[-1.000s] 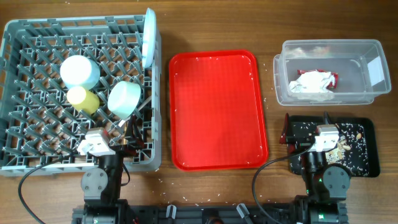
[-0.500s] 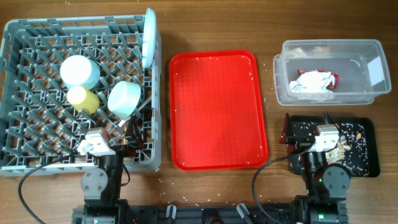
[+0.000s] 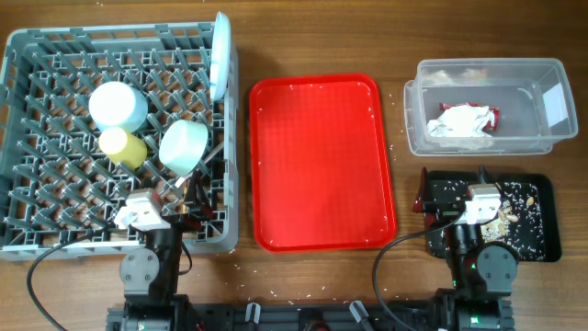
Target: Sort waste into correct bins and load items into the dishwasher rack
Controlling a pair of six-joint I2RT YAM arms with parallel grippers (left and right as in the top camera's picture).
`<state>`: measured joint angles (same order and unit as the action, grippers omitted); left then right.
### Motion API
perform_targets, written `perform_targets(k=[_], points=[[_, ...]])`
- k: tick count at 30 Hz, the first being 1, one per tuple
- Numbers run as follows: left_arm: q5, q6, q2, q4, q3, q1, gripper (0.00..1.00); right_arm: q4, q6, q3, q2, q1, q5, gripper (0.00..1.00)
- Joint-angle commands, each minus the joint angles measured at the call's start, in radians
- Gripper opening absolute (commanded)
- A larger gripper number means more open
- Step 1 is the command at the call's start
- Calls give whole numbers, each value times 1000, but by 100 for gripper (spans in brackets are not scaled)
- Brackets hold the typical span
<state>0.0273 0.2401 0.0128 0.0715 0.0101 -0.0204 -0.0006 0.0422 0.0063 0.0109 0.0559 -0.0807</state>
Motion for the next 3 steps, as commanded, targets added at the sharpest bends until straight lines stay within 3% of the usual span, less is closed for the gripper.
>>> perform_targets(k=[1, 3], points=[[-15, -24, -9, 1, -5, -6, 100, 2, -16, -1, -6, 3, 10, 100], [-15, -24, -9, 1, -4, -6, 100, 2, -16, -1, -6, 3, 10, 100]])
